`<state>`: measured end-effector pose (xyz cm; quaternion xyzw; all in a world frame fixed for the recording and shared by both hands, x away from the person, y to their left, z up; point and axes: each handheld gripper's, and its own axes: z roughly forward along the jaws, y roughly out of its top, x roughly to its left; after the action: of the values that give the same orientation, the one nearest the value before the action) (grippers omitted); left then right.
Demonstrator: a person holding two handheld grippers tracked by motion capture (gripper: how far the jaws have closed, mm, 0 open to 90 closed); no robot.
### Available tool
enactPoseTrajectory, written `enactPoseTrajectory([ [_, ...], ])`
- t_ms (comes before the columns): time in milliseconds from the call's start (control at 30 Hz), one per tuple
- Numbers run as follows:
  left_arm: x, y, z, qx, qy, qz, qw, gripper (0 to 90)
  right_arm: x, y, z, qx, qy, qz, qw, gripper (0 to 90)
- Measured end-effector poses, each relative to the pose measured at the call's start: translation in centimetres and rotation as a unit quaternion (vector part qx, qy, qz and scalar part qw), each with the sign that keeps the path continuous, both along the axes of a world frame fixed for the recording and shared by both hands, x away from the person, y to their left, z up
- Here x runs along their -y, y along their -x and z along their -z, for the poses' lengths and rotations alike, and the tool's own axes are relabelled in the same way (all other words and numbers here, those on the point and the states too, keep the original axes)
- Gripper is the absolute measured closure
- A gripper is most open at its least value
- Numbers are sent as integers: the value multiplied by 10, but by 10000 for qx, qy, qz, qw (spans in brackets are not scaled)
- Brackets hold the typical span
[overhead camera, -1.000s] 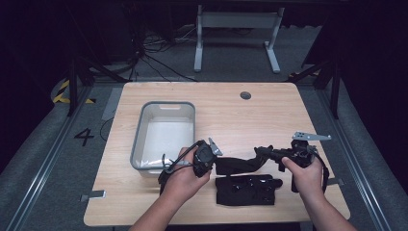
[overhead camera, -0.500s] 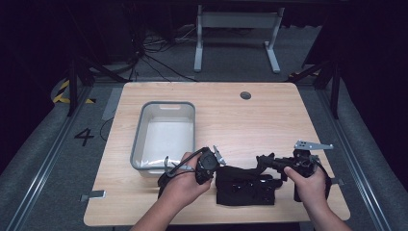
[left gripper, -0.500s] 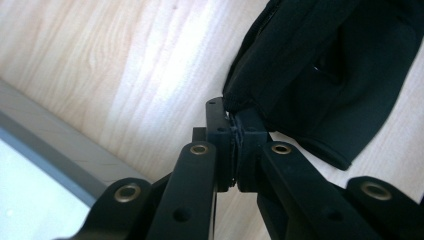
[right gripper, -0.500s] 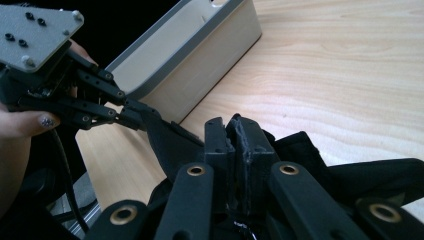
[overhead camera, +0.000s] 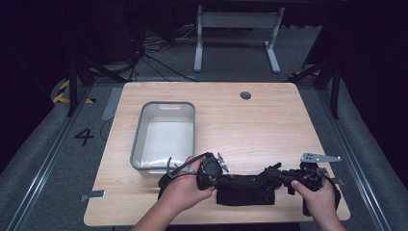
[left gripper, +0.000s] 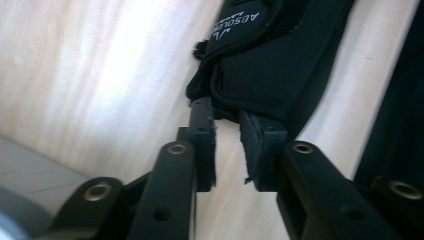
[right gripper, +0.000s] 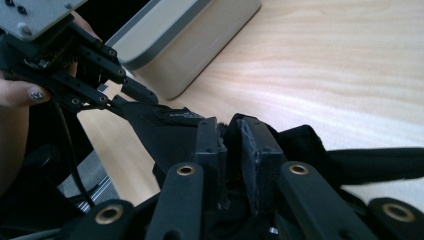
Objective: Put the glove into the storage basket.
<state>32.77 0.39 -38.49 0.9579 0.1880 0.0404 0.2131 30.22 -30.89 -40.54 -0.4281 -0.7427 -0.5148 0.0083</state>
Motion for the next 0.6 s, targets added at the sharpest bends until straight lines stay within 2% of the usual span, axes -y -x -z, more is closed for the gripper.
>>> enactPoseTrajectory([
  [100, 0, 3, 1, -157, -59, 161, 9997, 738, 2, 6, 4, -130, -25, -54, 9999, 769],
  [200, 1, 3, 3, -238, -81, 193, 9995, 726, 3, 10, 7, -212, 20, -63, 9998, 761],
  [267, 2, 4, 3, -334, -80, 220, 9992, 711, 4, 16, 10, -271, 174, -49, 9995, 743],
  [433, 1, 5, 3, -468, -80, 269, 9985, 707, 6, 21, 9, -388, 254, -50, 9989, 717],
  [533, 0, 5, 3, -602, -77, 358, 9975, 706, 7, 27, 8, -522, 469, -105, 9975, 705],
  [600, 0, 5, 2, -674, -65, 399, 9969, 700, 7, 28, 8, -531, 480, -101, 9974, 704],
])
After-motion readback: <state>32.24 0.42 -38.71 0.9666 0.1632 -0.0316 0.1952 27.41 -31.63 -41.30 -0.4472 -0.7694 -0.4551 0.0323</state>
